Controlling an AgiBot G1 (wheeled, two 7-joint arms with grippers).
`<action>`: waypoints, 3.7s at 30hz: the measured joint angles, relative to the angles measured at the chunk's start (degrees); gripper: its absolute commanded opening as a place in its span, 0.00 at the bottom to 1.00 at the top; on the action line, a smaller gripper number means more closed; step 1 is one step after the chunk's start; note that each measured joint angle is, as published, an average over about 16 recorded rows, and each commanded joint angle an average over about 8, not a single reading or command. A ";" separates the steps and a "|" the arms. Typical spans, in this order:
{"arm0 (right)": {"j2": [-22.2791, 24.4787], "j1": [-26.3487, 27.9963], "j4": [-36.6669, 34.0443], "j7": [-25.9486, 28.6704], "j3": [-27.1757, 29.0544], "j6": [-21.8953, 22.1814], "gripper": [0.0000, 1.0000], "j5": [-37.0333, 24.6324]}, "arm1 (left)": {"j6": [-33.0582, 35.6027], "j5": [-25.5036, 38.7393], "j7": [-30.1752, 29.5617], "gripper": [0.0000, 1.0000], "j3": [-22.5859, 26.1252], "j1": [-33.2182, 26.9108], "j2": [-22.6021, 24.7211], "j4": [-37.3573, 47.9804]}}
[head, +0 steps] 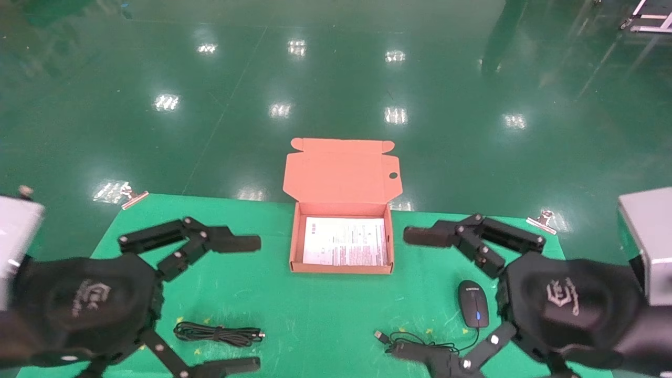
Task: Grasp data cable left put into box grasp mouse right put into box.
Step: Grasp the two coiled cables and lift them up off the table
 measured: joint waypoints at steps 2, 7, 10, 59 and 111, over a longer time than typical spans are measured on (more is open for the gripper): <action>0.06 0.85 0.19 -0.24 -0.57 -0.27 1.00 -1.64 | 0.20 2.13 0.08 1.00 0.82 -1.08 0.09 -0.27; -0.18 4.51 1.32 -1.65 -3.28 -1.48 1.00 -8.46 | 0.91 9.20 0.31 1.00 3.65 -4.62 0.58 -1.06; -0.80 7.75 2.18 -3.27 -6.05 -2.33 1.00 -14.24 | 1.38 14.06 0.60 1.00 5.84 -7.03 1.28 -1.51; -17.56 11.43 0.74 -4.05 -33.34 17.86 1.00 -74.05 | -13.11 67.39 5.63 1.00 29.00 -18.65 26.24 27.87; -23.26 10.43 -13.44 -10.27 -34.77 24.50 0.00 -75.81 | -19.94 64.70 19.25 0.00 27.63 -22.03 32.37 52.37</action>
